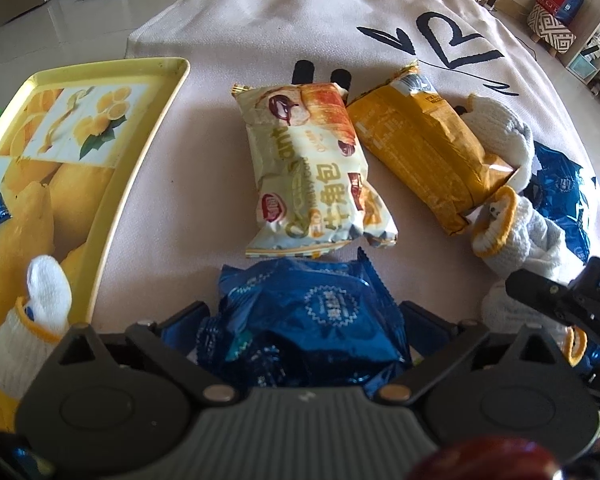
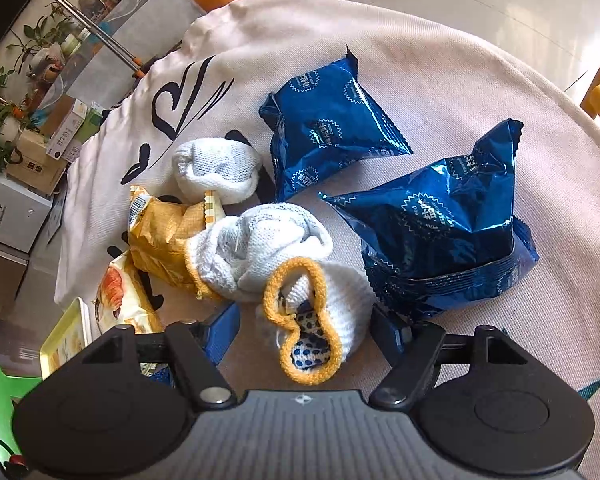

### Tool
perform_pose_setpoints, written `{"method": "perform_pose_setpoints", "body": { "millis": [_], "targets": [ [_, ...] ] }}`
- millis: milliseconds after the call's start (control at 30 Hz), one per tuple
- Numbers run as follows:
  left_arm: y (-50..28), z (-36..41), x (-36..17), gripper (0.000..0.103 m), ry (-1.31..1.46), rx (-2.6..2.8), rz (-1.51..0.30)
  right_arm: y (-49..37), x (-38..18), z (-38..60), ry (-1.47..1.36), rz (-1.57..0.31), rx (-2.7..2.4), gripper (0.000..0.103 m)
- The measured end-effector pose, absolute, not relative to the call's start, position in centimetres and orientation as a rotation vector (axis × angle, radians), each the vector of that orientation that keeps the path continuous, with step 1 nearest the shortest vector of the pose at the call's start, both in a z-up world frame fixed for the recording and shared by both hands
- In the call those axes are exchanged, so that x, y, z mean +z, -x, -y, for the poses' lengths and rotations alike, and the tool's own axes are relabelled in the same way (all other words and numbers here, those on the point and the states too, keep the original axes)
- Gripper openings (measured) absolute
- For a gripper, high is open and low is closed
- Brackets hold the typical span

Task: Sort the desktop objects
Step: 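Lift blue packet with left tool while right tool lifts the orange-cuffed sock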

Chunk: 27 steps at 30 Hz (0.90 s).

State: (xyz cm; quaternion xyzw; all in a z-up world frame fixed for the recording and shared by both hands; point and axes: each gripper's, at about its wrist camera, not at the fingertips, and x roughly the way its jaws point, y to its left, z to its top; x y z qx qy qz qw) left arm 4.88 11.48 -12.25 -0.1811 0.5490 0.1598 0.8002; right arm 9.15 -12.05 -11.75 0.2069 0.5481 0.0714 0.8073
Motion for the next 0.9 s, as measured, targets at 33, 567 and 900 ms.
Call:
{"method": "perform_pose_setpoints", "body": {
  "millis": [33,567,900],
  "targets": [
    [-4.7,-11.5,-12.2,0.102,0.384,0.344,-1.173,-9.2,-11.7,12.1,-0.434,-1.172,0.150,0.061],
    [-4.7,-11.2,-12.1,0.089,0.331,0.334,-1.154,-8.8,-11.5,12.0,-0.420,-1.207,0.182,0.047],
    [-3.7,-11.2,-10.0,0.086,0.366,0.317,-1.113,-8.2,-9.9,11.5,-0.464,-1.224,0.234,0.047]
  ]
}}
